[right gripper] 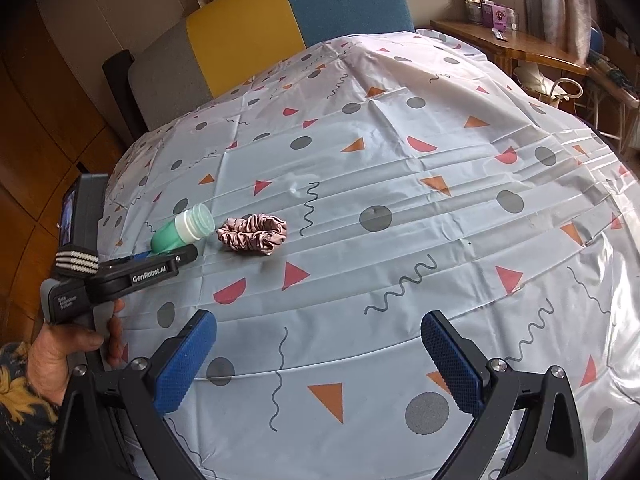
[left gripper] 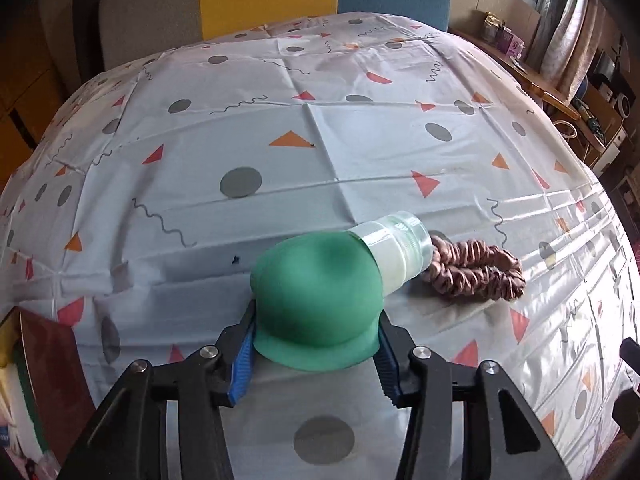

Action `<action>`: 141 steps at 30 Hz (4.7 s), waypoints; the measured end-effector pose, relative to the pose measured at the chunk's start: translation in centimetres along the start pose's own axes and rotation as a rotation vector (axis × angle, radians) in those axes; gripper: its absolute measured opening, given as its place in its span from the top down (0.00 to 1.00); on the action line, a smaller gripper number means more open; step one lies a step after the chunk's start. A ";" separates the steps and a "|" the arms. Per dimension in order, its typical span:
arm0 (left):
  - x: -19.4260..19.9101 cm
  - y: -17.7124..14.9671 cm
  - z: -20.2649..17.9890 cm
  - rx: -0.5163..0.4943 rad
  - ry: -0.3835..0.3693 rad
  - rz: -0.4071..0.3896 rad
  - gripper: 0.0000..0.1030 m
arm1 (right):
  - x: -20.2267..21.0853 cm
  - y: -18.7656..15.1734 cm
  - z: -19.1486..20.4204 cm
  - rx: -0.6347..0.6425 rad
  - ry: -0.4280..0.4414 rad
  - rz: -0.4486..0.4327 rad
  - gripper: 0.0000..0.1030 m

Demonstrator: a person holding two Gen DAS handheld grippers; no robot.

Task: Organize soft objects
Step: 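Lift the green bottle with the left tool while the right tool grasps the pink scrunchie, then carry the green bottle into the tin box and open the left tool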

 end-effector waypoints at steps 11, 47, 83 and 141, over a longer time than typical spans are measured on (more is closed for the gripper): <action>8.5 -6.0 -2.0 -0.002 -0.002 -0.131 0.50 | -2.2 -1.5 1.9 0.091 0.017 0.063 0.00; 21.4 -13.1 4.0 0.094 0.071 -0.334 0.49 | -6.7 -4.2 9.7 0.491 0.038 0.213 0.80; 24.8 -19.9 12.2 0.272 0.176 -0.370 0.49 | -4.7 -8.3 9.1 0.474 0.006 -0.035 0.79; 21.0 -25.2 18.7 0.436 0.265 -0.189 0.29 | -4.8 -8.3 9.4 0.467 -0.026 -0.050 0.78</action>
Point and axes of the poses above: each gripper's, at about its wrist camera, not at the fingertips, and x roughly against the way its jaws point, z to its left, y to its top, the point moved 3 cm from there along -x, roughly the way its jaws point, and after that the axes turned 4 degrees about -y, right-handed, at the moved point
